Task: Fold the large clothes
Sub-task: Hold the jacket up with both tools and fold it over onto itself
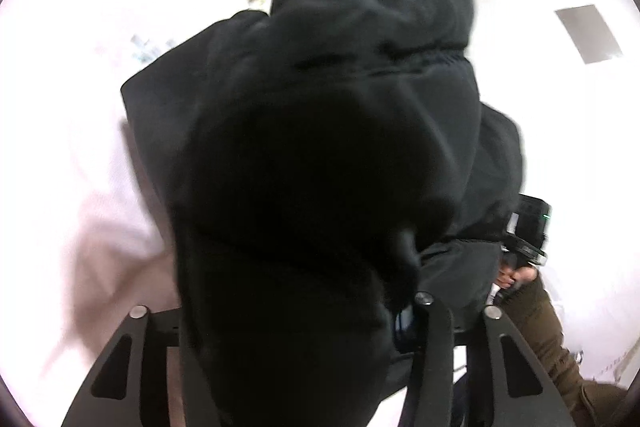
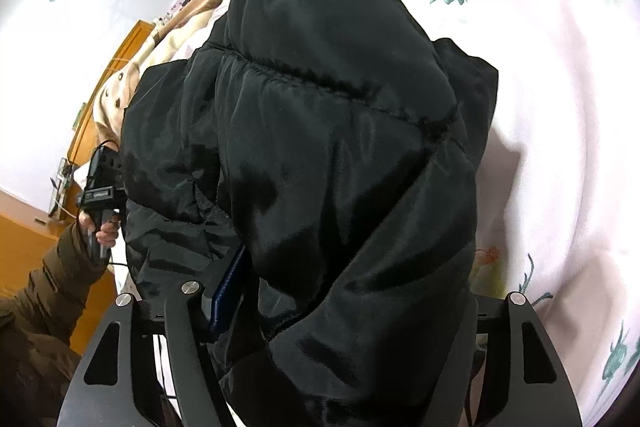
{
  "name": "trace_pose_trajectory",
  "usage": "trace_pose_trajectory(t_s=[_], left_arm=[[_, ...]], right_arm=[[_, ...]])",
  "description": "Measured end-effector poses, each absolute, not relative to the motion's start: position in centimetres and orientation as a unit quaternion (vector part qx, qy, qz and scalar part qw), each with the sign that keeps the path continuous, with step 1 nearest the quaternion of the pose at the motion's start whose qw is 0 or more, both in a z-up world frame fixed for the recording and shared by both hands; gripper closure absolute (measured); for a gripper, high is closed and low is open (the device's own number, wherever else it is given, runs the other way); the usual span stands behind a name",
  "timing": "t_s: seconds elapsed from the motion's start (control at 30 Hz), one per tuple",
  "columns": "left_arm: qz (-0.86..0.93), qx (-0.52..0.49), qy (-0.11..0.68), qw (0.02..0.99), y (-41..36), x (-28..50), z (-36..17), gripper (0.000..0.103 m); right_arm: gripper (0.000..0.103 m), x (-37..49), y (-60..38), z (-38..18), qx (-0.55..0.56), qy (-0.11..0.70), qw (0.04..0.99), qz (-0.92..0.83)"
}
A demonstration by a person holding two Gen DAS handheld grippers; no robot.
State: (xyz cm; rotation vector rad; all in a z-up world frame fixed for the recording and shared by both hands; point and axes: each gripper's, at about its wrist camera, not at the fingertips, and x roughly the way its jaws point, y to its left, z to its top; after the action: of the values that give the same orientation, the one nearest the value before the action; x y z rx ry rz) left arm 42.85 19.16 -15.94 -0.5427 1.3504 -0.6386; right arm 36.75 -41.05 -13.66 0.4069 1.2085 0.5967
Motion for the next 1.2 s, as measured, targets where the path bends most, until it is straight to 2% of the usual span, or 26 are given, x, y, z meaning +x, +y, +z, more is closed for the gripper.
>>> trace_pose_trajectory(t_s=[0.17,0.23,0.3,0.4,0.47,0.53,0.6,0.7,0.77,0.8,0.87,0.97,1.2], left_arm=[[-0.307,-0.239,0.597,0.701,20.0,43.0,-15.2,0.054],[-0.282,-0.252,0.628,0.680,21.9,44.1,-17.6,0.045],[-0.277,-0.251,0.642,0.669,22.3,44.5,-19.4,0.025],[-0.279,-0.276,0.648,0.653,22.6,45.0,-21.1,0.017],[-0.278,-0.287,0.654,0.642,22.3,45.5,-21.7,0.016],[-0.275,-0.279,0.658,0.644,22.9,45.9,-21.4,0.018],[-0.276,-0.280,0.652,0.648,22.9,46.0,-20.7,0.035],[-0.272,-0.273,0.643,0.662,22.8,45.9,-19.2,0.052],[-0.265,-0.264,0.641,0.670,22.8,45.8,-18.4,0.057],[-0.261,-0.261,0.639,0.675,22.8,45.8,-17.9,0.060],[-0.259,-0.255,0.633,0.684,23.0,45.7,-17.0,0.062],[-0.260,-0.259,0.614,0.699,22.9,45.4,-15.1,0.065],[-0.273,-0.255,0.582,0.722,23.6,44.7,-10.7,0.067]], right_arm=[[0.035,36.8,-41.5,-14.0,0.195,0.554,0.763,0.271],[0.035,36.8,-41.3,-13.9,0.193,0.554,0.763,0.272],[0.035,36.5,-41.9,-13.9,0.189,0.555,0.763,0.273],[0.032,36.9,-41.9,-14.0,0.181,0.563,0.758,0.274],[0.029,37.4,-42.0,-14.4,0.192,0.573,0.749,0.272],[0.029,37.6,-41.9,-14.4,0.192,0.574,0.749,0.269],[0.030,37.4,-42.0,-14.1,0.189,0.571,0.753,0.266],[0.047,37.0,-42.0,-13.3,0.186,0.565,0.761,0.261],[0.058,36.7,-41.8,-12.6,0.179,0.559,0.767,0.259],[0.060,36.5,-41.8,-12.2,0.179,0.555,0.770,0.258],[0.067,35.8,-42.3,-11.4,0.194,0.543,0.776,0.257],[0.072,34.8,-42.9,-10.4,0.208,0.526,0.784,0.256],[0.074,33.4,-43.2,-6.2,0.223,0.484,0.798,0.281]])
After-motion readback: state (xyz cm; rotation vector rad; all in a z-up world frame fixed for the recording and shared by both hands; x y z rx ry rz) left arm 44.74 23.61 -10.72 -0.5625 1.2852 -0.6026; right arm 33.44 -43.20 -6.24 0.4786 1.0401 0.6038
